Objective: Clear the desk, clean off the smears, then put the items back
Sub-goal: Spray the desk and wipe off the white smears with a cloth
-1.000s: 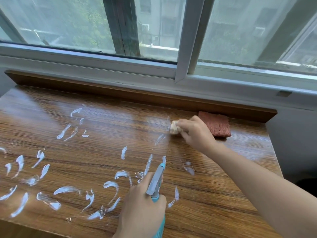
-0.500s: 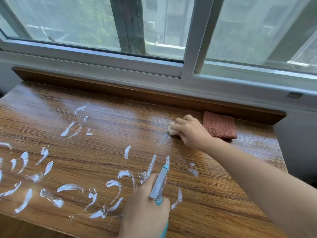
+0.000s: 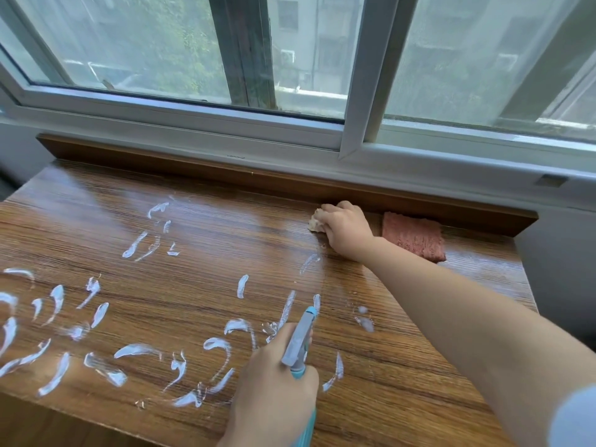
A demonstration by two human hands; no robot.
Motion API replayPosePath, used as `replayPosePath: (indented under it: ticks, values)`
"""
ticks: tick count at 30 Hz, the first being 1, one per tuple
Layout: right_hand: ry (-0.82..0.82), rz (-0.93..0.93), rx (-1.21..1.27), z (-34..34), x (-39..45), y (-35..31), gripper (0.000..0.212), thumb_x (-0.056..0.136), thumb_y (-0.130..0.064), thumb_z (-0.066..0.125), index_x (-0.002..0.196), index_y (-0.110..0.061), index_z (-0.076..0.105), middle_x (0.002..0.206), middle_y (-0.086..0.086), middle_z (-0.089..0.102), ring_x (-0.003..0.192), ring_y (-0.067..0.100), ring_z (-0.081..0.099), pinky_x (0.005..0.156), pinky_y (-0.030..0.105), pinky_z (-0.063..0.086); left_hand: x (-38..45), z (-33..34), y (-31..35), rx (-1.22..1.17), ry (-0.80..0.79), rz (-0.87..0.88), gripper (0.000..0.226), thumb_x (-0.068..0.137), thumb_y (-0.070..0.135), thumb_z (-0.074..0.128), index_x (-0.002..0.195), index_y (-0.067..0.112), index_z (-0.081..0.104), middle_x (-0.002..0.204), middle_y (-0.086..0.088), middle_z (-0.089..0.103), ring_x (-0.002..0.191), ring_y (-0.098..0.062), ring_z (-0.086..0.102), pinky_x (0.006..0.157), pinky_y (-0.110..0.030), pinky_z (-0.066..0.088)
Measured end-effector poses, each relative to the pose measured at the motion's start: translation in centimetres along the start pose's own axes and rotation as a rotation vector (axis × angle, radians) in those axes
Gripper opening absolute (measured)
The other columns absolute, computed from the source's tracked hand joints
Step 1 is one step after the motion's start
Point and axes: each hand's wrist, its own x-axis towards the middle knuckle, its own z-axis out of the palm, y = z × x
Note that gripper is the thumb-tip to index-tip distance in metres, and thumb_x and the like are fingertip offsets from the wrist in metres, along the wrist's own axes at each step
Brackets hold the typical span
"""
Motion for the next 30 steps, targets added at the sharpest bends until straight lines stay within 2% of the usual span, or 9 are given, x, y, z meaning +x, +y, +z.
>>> replayPosePath:
  ticks: [3, 7, 10, 13, 16, 23, 26, 28, 30]
  values:
    - [-0.019, -0.055, -0.001, -0.5, -1.9, -0.7, 0.032, 0.097, -0.017, 0.052, 0.124, -0.024, 0.067, 0.125, -0.005, 0.064, 0.109, 0.033, 0.052, 0.086, 0.041, 0.038, 0.0, 0.2, -0.6, -0.075, 0.024, 0.028, 0.031, 0.089, 0.007, 0.059, 0.093, 0.037, 0.056, 0.062, 0.006, 0.043, 0.051, -0.013, 0.036, 0.055, -0.024, 0.032]
    - [0.002, -0.166, 0.038, -1.5, -10.1, -1.5, 0.033, 0.090, -0.024, 0.043, 0.111, -0.030, 0.068, 0.110, -0.013, 0.061, 0.100, 0.027, 0.052, 0.080, 0.039, 0.039, -0.3, 0.4, -1.0, -0.114, 0.038, 0.040, 0.025, 0.088, 0.008, 0.059, 0.095, 0.032, 0.060, 0.070, -0.002, 0.056, 0.049, -0.012, 0.036, 0.054, -0.028, 0.036]
    - [0.002, -0.190, 0.037, -1.9, -14.3, -1.4, 0.031, 0.090, -0.019, 0.058, 0.117, -0.032, 0.067, 0.119, -0.015, 0.061, 0.101, 0.023, 0.050, 0.082, 0.038, 0.043, -0.4, 0.6, -0.9, -0.105, 0.037, 0.065, 0.024, 0.088, 0.009, 0.060, 0.096, 0.032, 0.060, 0.076, -0.006, 0.062, 0.052, -0.013, 0.039, 0.055, -0.029, 0.038]
    - [-0.001, -0.167, 0.029, -1.7, -13.5, -1.1, 0.027, 0.091, -0.020, 0.054, 0.112, -0.030, 0.067, 0.113, -0.015, 0.062, 0.100, 0.023, 0.049, 0.082, 0.036, 0.040, -0.5, 0.7, -0.9, -0.112, 0.032, 0.071, 0.024, 0.086, 0.009, 0.059, 0.095, 0.031, 0.060, 0.083, -0.011, 0.064, 0.057, -0.015, 0.041, 0.057, -0.031, 0.038]
    - [0.016, -0.076, 0.034, -1.1, -10.1, -1.0, 0.023, 0.090, -0.014, 0.055, 0.106, -0.026, 0.066, 0.106, -0.014, 0.063, 0.096, 0.025, 0.047, 0.080, 0.038, 0.039, -0.4, 0.7, -1.0, -0.114, 0.047, 0.083, 0.025, 0.086, 0.007, 0.057, 0.093, 0.030, 0.059, 0.074, -0.007, 0.057, 0.053, -0.013, 0.038, 0.055, -0.025, 0.036]
    - [-0.033, 0.056, 0.000, -0.6, -2.9, -1.2, 0.029, 0.095, -0.013, 0.053, 0.118, -0.023, 0.067, 0.130, -0.006, 0.062, 0.110, 0.032, 0.050, 0.089, 0.041, 0.038, -0.3, 1.0, -1.2, -0.150, 0.071, 0.086, 0.030, 0.086, 0.005, 0.057, 0.094, 0.034, 0.060, 0.062, 0.001, 0.047, 0.052, -0.017, 0.034, 0.053, -0.035, 0.035]
    - [-0.043, 0.015, 0.023, -1.3, -5.6, -1.7, 0.025, 0.092, -0.011, 0.053, 0.108, -0.025, 0.066, 0.117, -0.012, 0.063, 0.101, 0.029, 0.047, 0.083, 0.038, 0.036, -0.5, 1.2, -1.3, -0.143, 0.075, 0.114, 0.028, 0.086, 0.005, 0.057, 0.095, 0.031, 0.060, 0.070, -0.013, 0.054, 0.054, -0.018, 0.035, 0.054, -0.036, 0.035]
    - [-0.065, -0.046, 0.067, -1.9, -9.4, -2.2, 0.027, 0.085, -0.007, 0.050, 0.099, -0.026, 0.063, 0.107, -0.014, 0.061, 0.092, 0.026, 0.043, 0.082, 0.040, 0.040, -0.7, 1.2, -1.3, -0.135, 0.070, 0.135, 0.025, 0.086, 0.004, 0.057, 0.095, 0.028, 0.059, 0.071, -0.014, 0.054, 0.054, -0.018, 0.034, 0.055, -0.036, 0.034]
    - [-0.112, -0.137, 0.102, -3.1, -14.0, -2.7, 0.037, 0.081, -0.005, 0.047, 0.104, -0.029, 0.065, 0.117, -0.016, 0.062, 0.089, 0.022, 0.041, 0.082, 0.042, 0.042, -0.8, 1.2, -1.3, -0.127, 0.070, 0.156, 0.023, 0.086, 0.004, 0.056, 0.095, 0.026, 0.058, 0.068, -0.009, 0.048, 0.054, -0.018, 0.033, 0.055, -0.036, 0.033]
